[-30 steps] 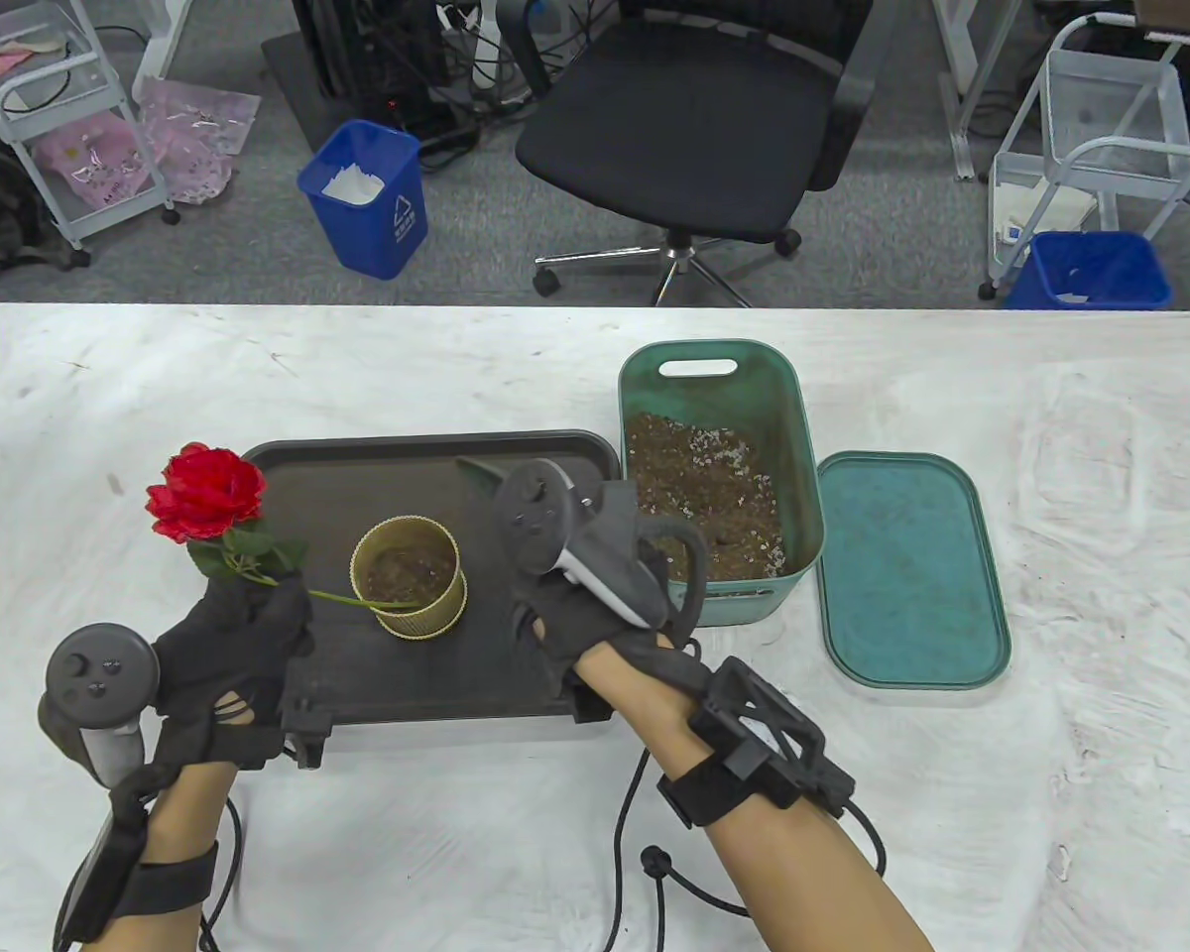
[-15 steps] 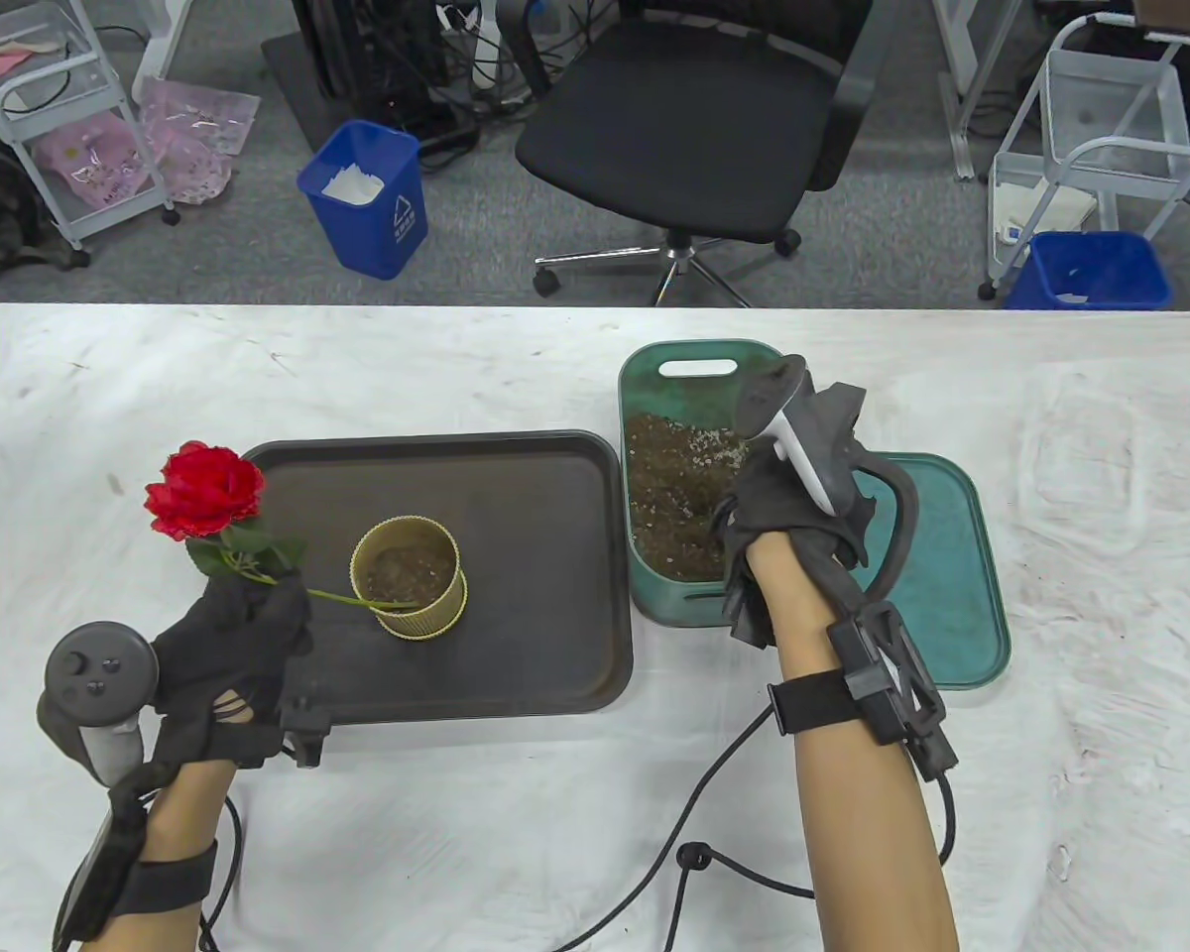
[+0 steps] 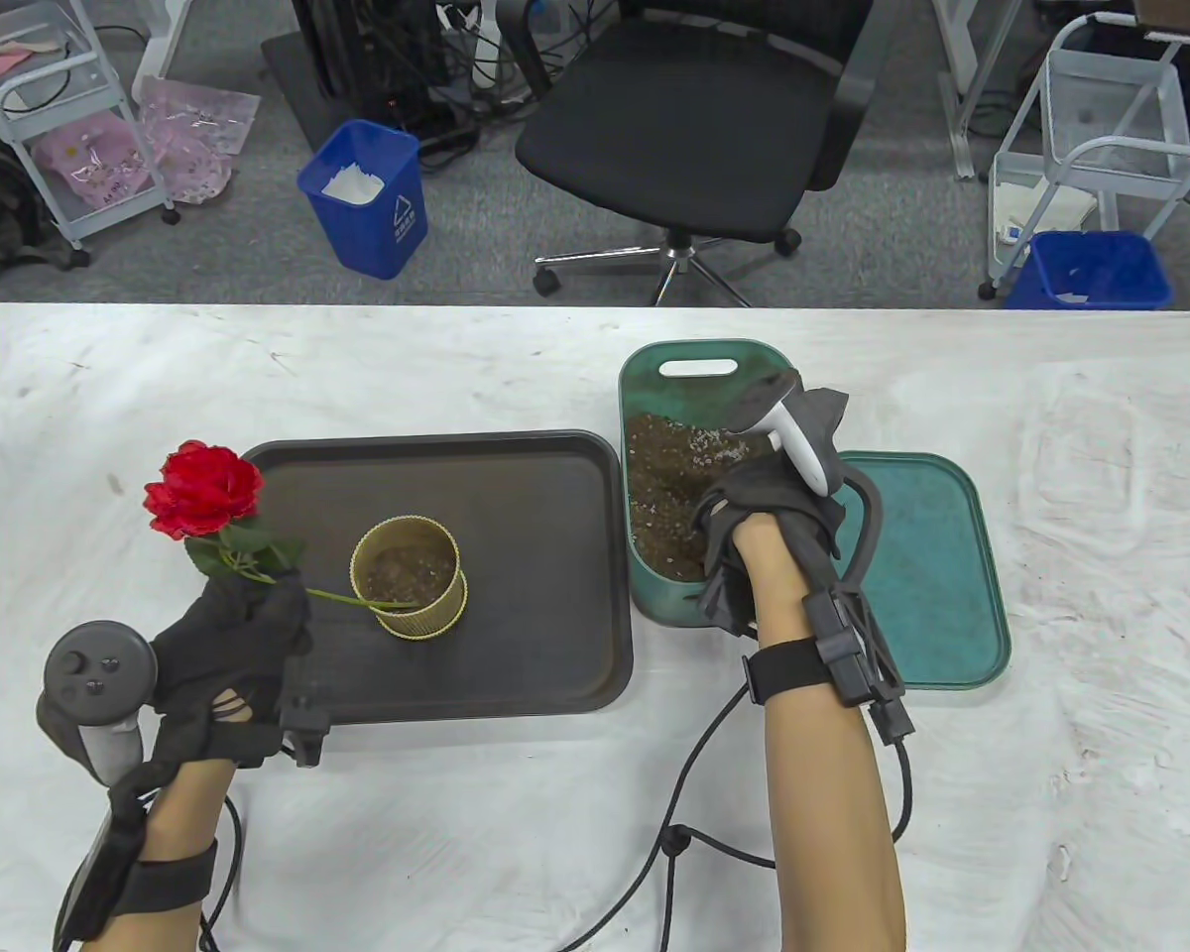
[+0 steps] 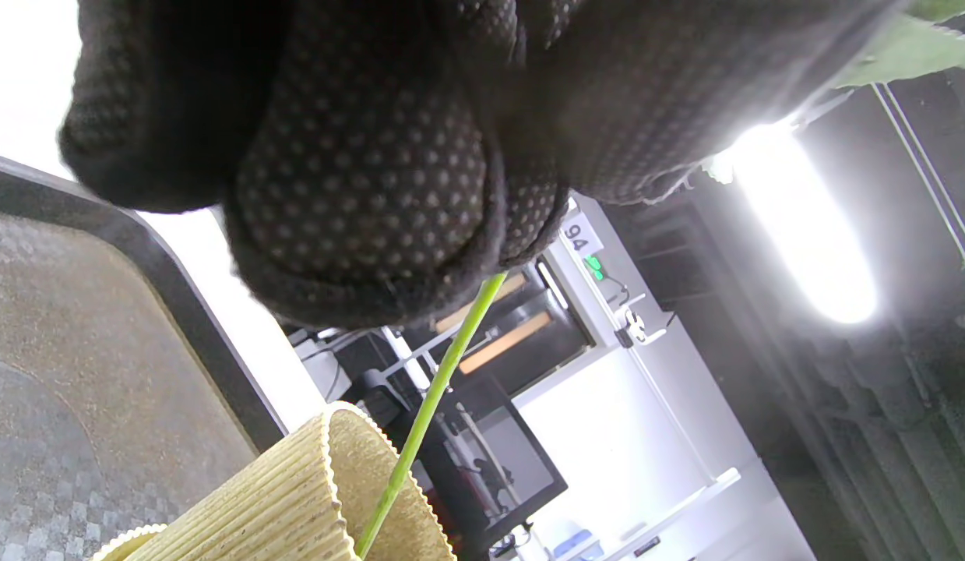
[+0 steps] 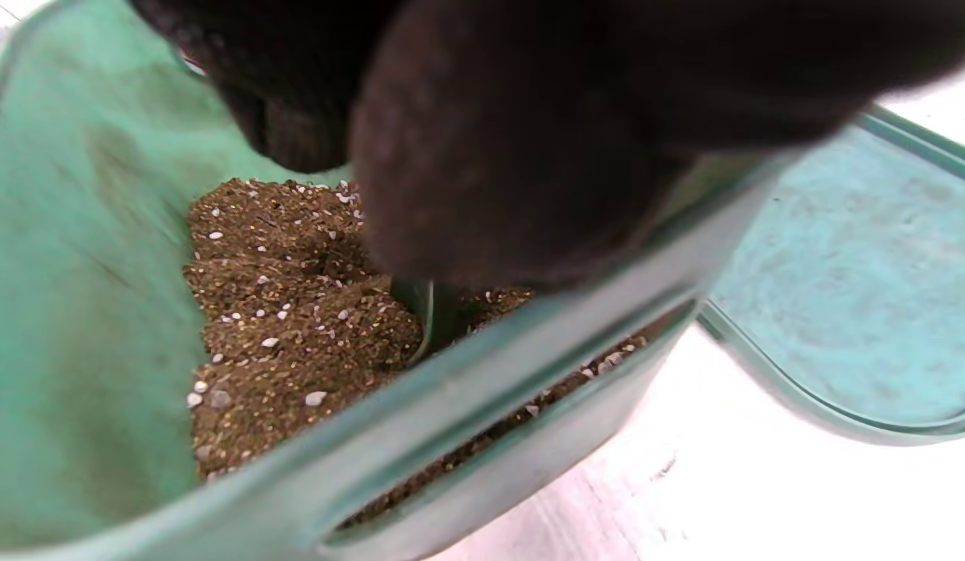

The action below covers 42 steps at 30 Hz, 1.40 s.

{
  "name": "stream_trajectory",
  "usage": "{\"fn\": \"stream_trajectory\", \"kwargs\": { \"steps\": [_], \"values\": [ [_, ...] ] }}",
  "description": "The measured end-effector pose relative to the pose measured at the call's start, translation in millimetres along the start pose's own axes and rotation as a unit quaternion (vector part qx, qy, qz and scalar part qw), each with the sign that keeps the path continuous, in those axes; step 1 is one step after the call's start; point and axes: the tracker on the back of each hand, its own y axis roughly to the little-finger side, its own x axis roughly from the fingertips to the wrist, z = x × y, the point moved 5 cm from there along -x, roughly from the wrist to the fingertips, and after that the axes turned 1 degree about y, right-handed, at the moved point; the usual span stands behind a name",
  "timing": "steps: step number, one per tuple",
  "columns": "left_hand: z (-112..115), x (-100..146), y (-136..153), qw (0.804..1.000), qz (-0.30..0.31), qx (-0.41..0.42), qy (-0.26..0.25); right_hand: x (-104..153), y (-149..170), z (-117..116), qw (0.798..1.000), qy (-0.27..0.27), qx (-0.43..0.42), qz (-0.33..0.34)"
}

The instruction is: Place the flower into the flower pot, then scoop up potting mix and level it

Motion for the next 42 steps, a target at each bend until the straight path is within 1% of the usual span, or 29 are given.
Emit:
{"fn": "stream_trajectory", "kwargs": {
  "steps": [3,8,13,15,18,24,30,32,35,38,42],
  "values": [
    [0.1,0.0,0.1,1.0,-0.001,0.001,0.0,-4.4,-2.2,-4.3,0.998,-0.021,-0.047,0.02],
    [-0.6,-0.4,0.4,1.0,-0.002,0.001,0.0,-15.1,-2.0,-10.3,0.995,-0.032,-0.095,0.026],
    [-0.9,-0.8,0.4,1.0,-0.004,0.002,0.0,-22.6,0.3,-15.9,0.983,-0.052,-0.171,0.042],
    [-1.0,-0.7,0.3,1.0,-0.003,0.002,0.0,-24.0,4.5,-18.6,0.975,-0.059,-0.208,0.046],
    [-0.8,-0.9,0.1,1.0,-0.002,0.002,0.0,-23.1,11.8,-19.2,0.967,-0.065,-0.242,0.049],
    [-1.1,-1.2,1.2,1.0,-0.003,0.002,0.0,-13.6,27.1,-10.7,0.939,-0.072,-0.33,0.058],
    [-0.6,-0.8,-0.1,1.0,0.0,0.002,0.001,-1.4,42.6,3.6,0.919,-0.043,-0.387,0.069],
    [-0.1,-0.5,-1.0,1.0,0.002,0.001,0.002,2.2,47.2,8.1,0.916,-0.032,-0.394,0.073],
    [0.1,-0.3,-0.2,1.0,0.0,0.003,0.002,9.8,52.9,15.3,0.906,-0.019,-0.415,0.084],
    [-0.3,-0.4,0.1,1.0,-0.001,0.003,0.001,19.6,49.7,19.0,0.906,-0.019,-0.411,0.104],
    [-0.2,-0.3,0.2,1.0,-0.001,0.003,0.001,39.7,27.6,16.3,0.904,-0.037,-0.394,0.16]
  ]
}}
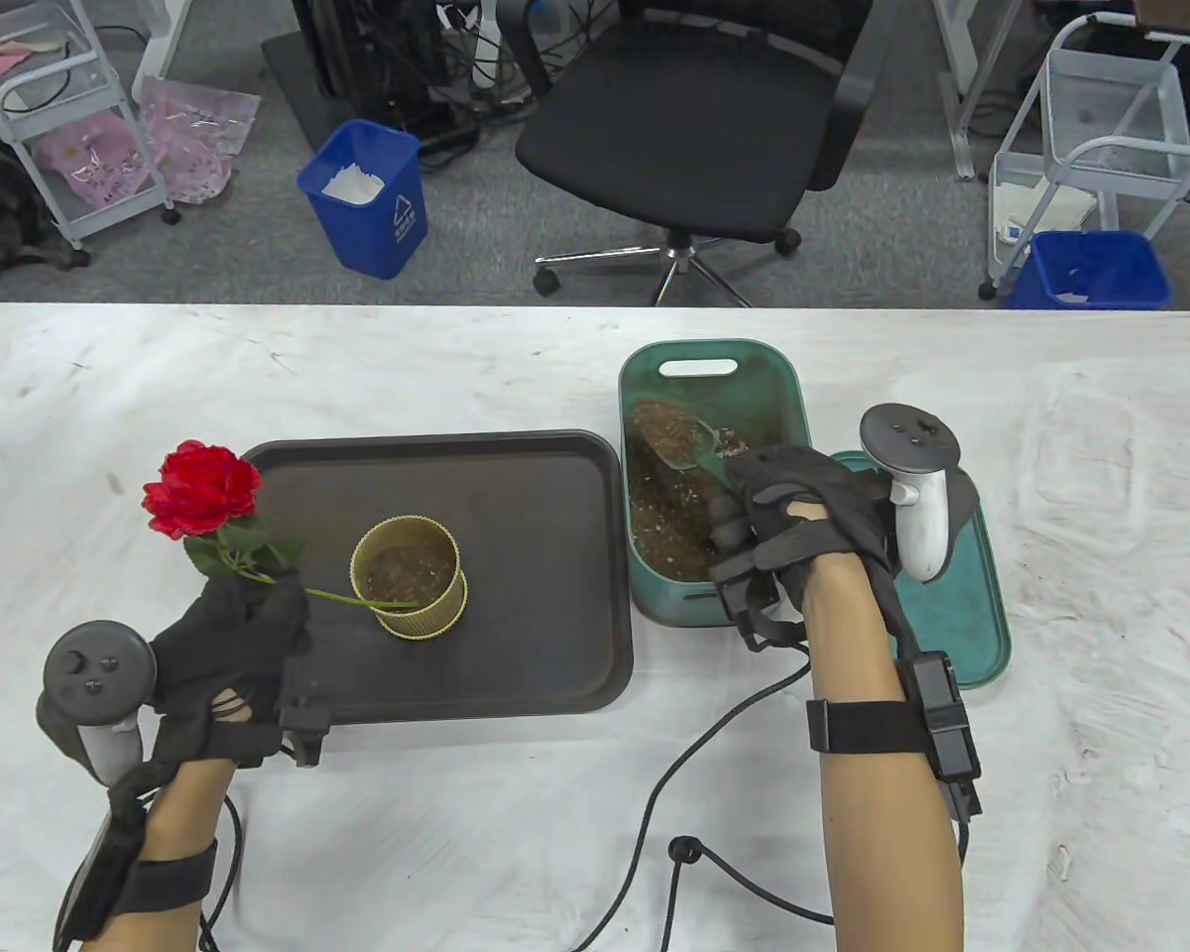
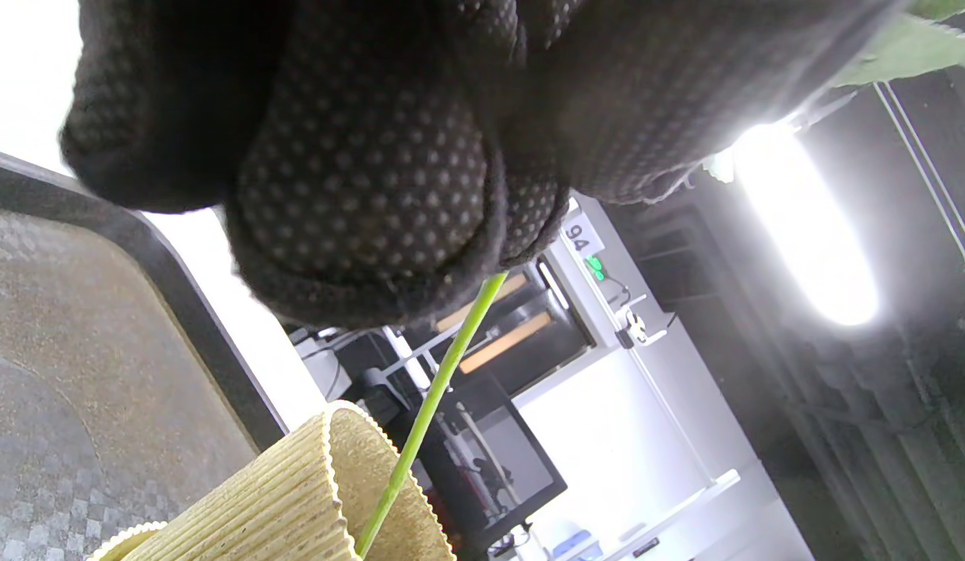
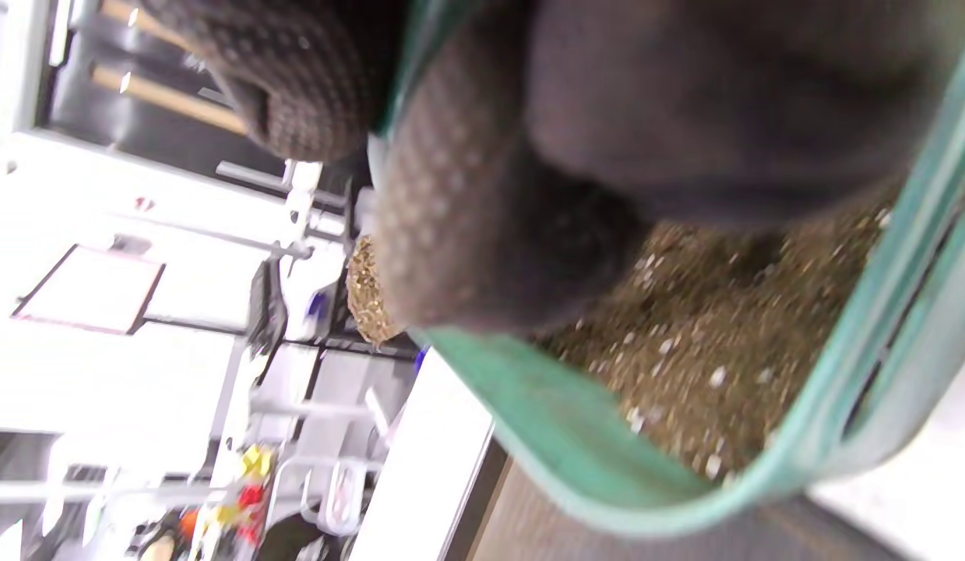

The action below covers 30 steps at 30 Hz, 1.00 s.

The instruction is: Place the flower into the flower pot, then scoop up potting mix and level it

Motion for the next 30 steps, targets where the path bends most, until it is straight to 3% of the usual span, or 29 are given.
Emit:
{"fn": "stream_trajectory", "kwargs": {
  "steps": [8,14,19,22,27,30],
  "values": [
    [-0.1,0.3,0.4,1.0,0.001,-0.001,-0.001,15.5,-18.2,-107.5,0.988,-0.137,0.046,0.048],
    [0.5,0.3,0.2,1.0,0.003,-0.001,0.0,17.0,-14.9,-168.3,0.978,-0.163,0.122,0.048],
    [0.2,0.2,0.6,1.0,0.001,-0.001,-0.001,17.9,-16.7,-193.5,0.97,-0.149,0.184,0.058],
    [0.6,1.0,-0.1,1.0,0.002,-0.001,0.0,22.8,-22.6,-201.6,0.961,-0.112,0.239,0.081],
    [1.2,1.2,-0.6,1.0,0.003,0.0,0.001,36.9,-35.8,-212.1,0.931,-0.05,0.329,0.147],
    [1.1,1.1,-1.1,1.0,0.004,-0.001,0.0,51.7,-45.6,-221.5,0.897,-0.011,0.392,0.205]
  ]
}}
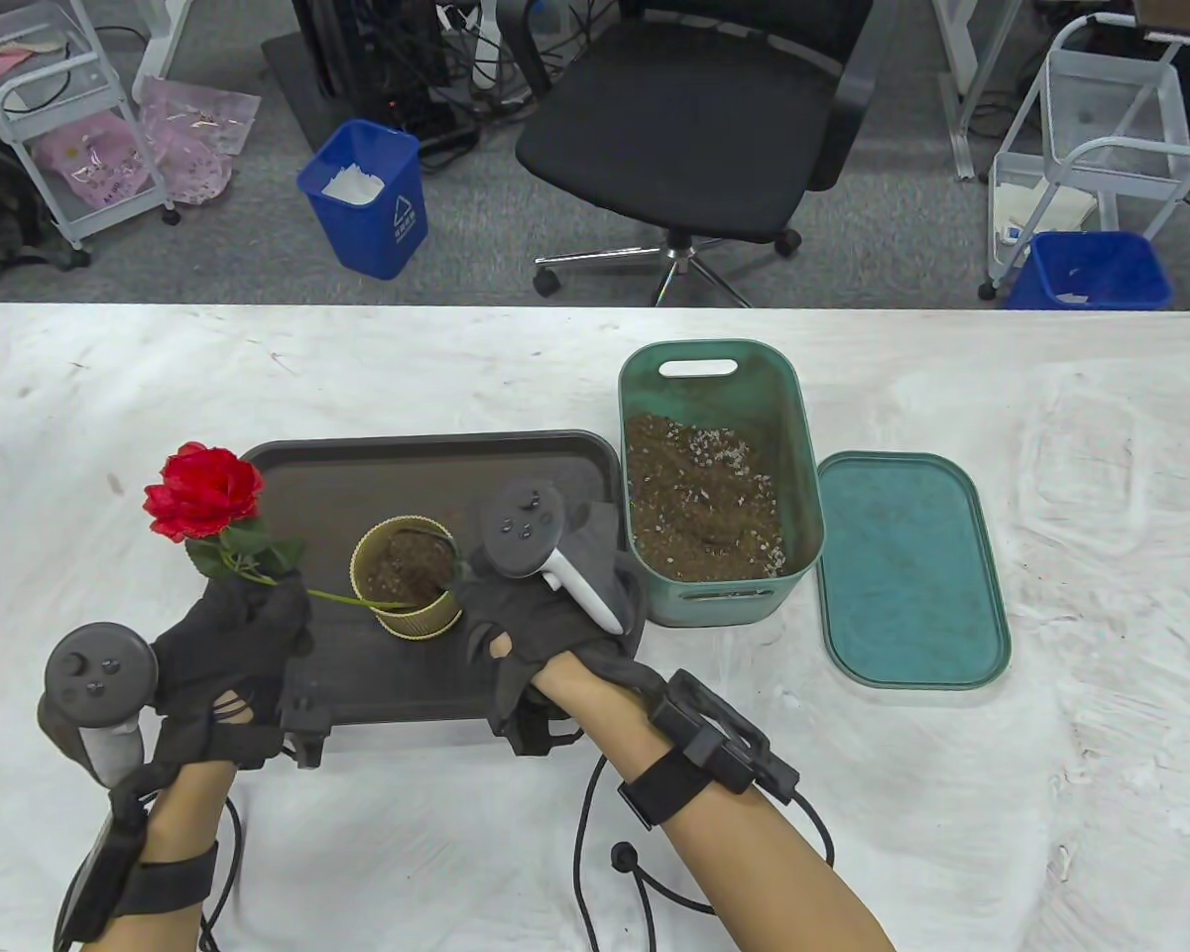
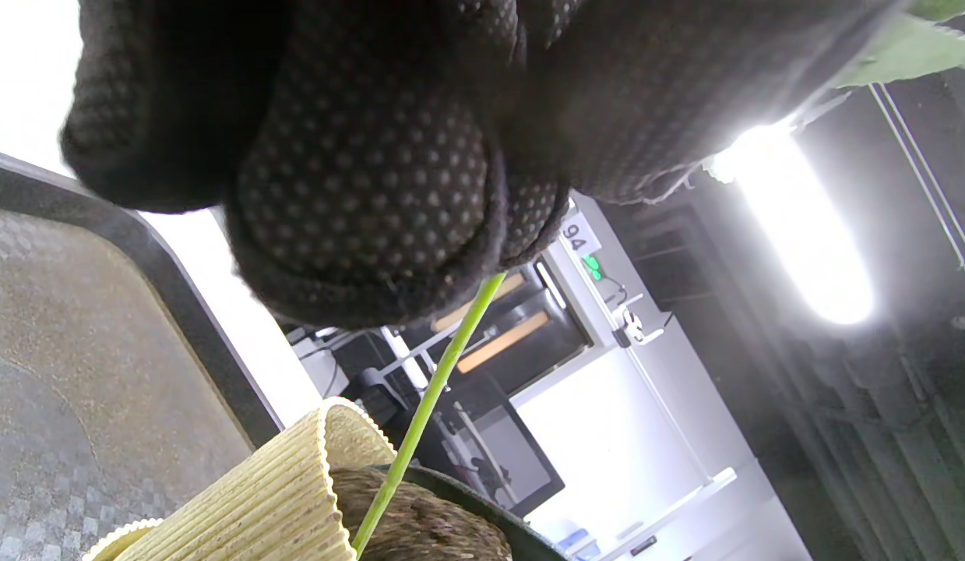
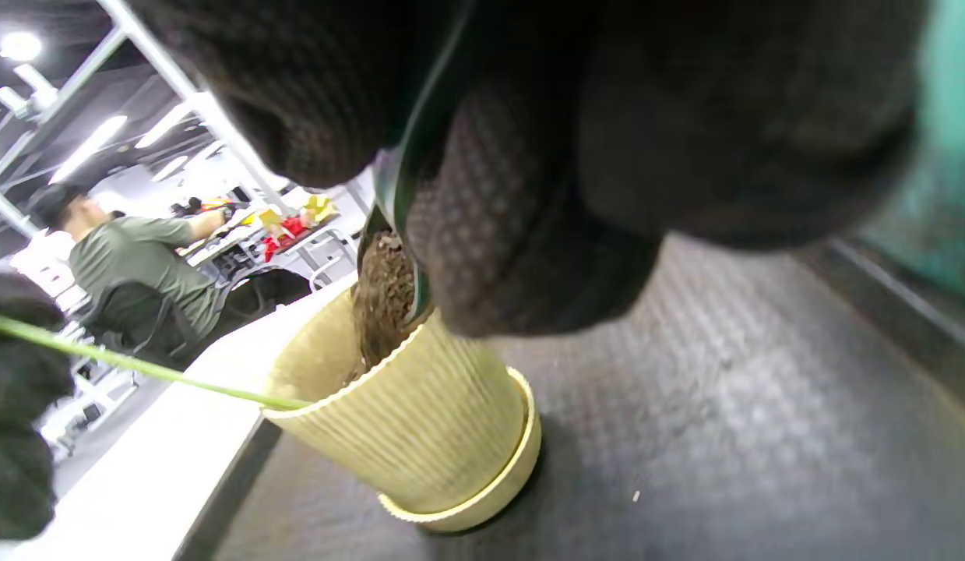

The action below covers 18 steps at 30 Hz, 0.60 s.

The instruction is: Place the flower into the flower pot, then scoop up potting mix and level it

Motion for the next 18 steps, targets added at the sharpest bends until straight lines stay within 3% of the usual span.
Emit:
{"fn": "stream_trajectory", "kwargs": {
  "steps": [6,10,14,18],
  "values": [
    [-0.1,0.2,0.0,1.0,0.001,-0.001,0.0,13.1,-24.4,-0.5,0.989,0.064,0.126,0.053],
    [0.2,0.0,0.0,1.0,0.003,-0.002,0.001,19.1,-24.7,13.1,0.985,0.089,0.136,0.061],
    [-0.2,-0.6,1.3,1.0,0.001,0.0,0.001,20.2,-4.9,53.5,0.988,0.116,0.096,0.027],
    [0.1,-0.7,0.6,1.0,0.003,-0.001,0.002,20.1,33.5,113.0,0.983,0.171,0.059,-0.038]
  ]
}}
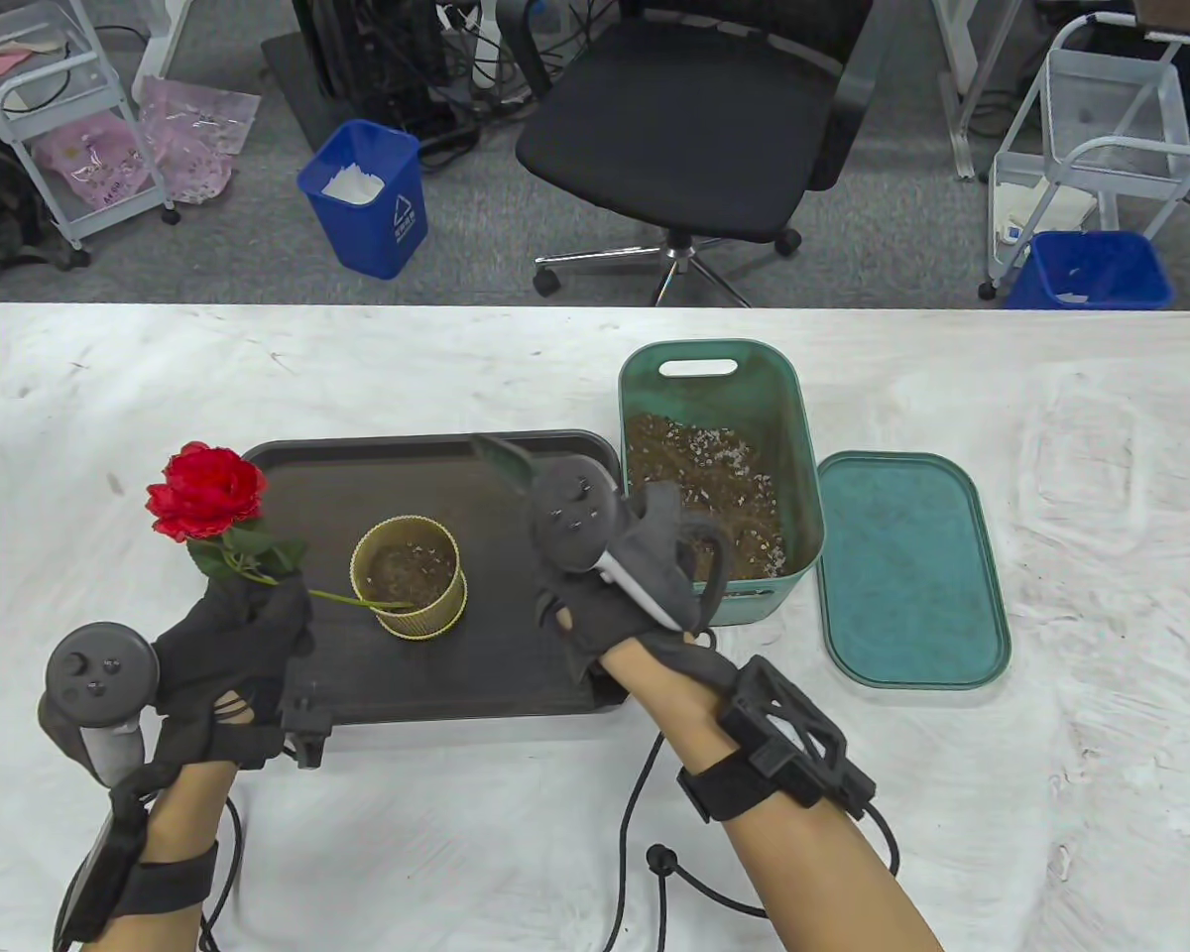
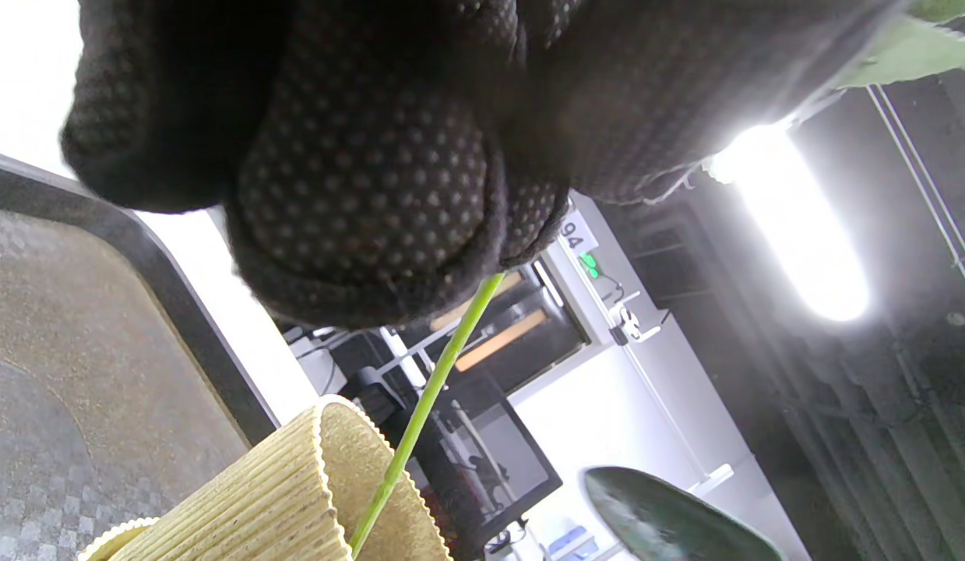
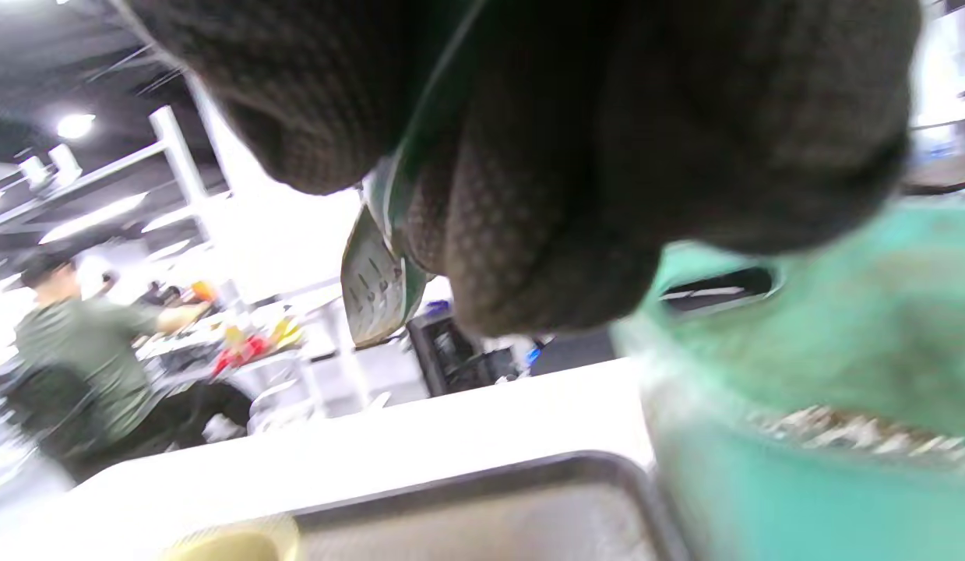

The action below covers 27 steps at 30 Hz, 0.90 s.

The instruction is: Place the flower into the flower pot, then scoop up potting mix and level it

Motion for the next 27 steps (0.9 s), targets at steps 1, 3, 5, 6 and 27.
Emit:
{"fn": "stream_trajectory", "kwargs": {
  "steps": [1,3,5,6,27],
  "values": [
    [0.0,0.0,0.2,1.0,0.0,0.0,0.0,-5.3,11.5,11.0,1.0,0.017,0.003,-0.019],
    [-0.3,0.8,0.3,1.0,0.0,-0.001,-0.001,-19.6,40.7,30.0,0.996,0.041,0.022,-0.072],
    [0.0,1.4,0.4,1.0,0.0,-0.002,-0.002,-33.4,67.9,35.2,0.991,0.037,0.04,-0.118],
    [0.1,1.5,0.3,1.0,0.0,-0.002,-0.002,-39.0,78.0,33.8,0.989,0.029,0.048,-0.135],
    [-0.9,2.5,1.8,1.0,-0.004,-0.004,-0.008,-109.2,141.9,-79.6,0.938,-0.213,0.089,-0.258]
  ]
}}
